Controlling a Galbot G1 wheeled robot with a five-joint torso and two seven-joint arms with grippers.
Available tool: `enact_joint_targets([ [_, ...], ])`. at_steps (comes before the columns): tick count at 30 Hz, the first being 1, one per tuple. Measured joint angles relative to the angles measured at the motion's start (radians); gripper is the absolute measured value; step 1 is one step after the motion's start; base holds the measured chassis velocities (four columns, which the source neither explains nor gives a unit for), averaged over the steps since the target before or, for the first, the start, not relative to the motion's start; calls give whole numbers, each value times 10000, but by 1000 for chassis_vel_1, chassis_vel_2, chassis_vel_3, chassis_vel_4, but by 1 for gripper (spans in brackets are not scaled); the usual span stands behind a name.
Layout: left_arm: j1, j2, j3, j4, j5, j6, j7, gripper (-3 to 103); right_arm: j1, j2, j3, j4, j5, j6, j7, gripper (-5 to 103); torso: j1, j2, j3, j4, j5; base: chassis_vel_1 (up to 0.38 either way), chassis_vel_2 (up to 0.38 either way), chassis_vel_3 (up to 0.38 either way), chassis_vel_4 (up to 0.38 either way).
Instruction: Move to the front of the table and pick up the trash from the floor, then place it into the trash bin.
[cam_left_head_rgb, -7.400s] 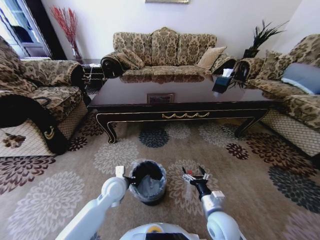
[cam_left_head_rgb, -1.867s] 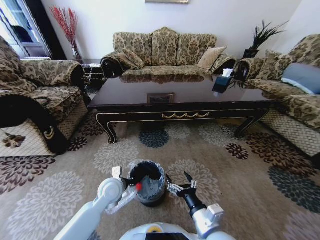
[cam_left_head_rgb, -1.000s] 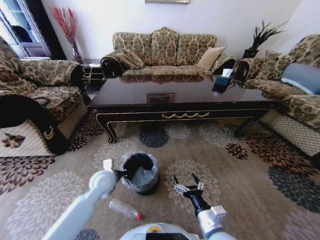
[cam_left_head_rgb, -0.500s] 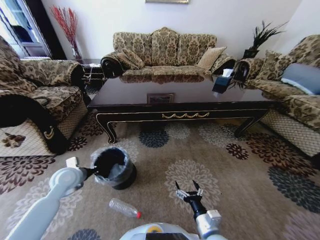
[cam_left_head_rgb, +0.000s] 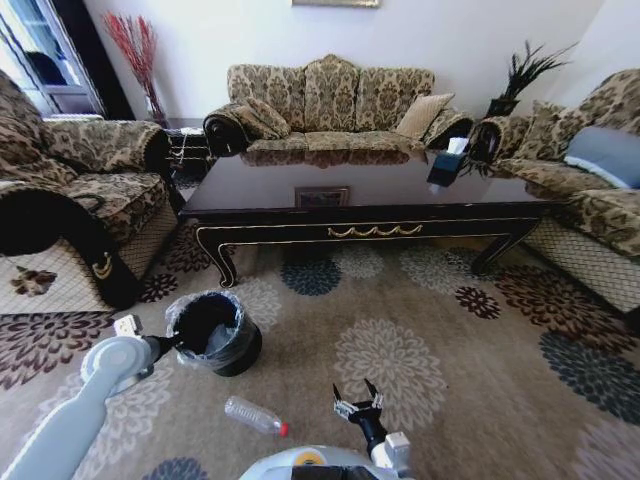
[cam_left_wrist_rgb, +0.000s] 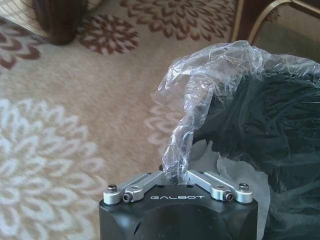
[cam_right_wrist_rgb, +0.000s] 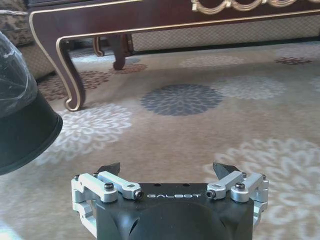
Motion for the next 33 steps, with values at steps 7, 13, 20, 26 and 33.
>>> enact_joint_targets([
  [7, -59, -78, 135, 52, 32, 0, 40, 0, -16, -210, -25, 123, 50, -61, 45, 100, 0, 0, 0, 3, 3, 262, 263, -263, -260],
  [13, -170, -128, 349, 59, 55, 0, 80, 0, -27, -359, -21, 127, -86, -96, 100, 100, 0, 0, 0, 2, 3, 254, 232, -249, -228],
  [20, -413, -179, 898, 123, 181, -1, 130, 0, 170, -1054, 271, -194, -2266, -669, -198, 100, 0, 0, 0, -3, 8, 64, 67, -67, -45],
  [26, -425, -188, 1228, -1, 284, -3, 140, 0, 1144, -3556, -234, -533, -1753, -1399, -590, 100, 0, 0, 0, 0, 9, -41, -36, 8, 13],
  [33, -262, -212, 1373, -157, 415, -7, 16, 0, 3126, -5977, -2106, -704, 1051, -2014, -905, 100, 1, 0, 1, 3, 4, 0, 0, 0, 0],
])
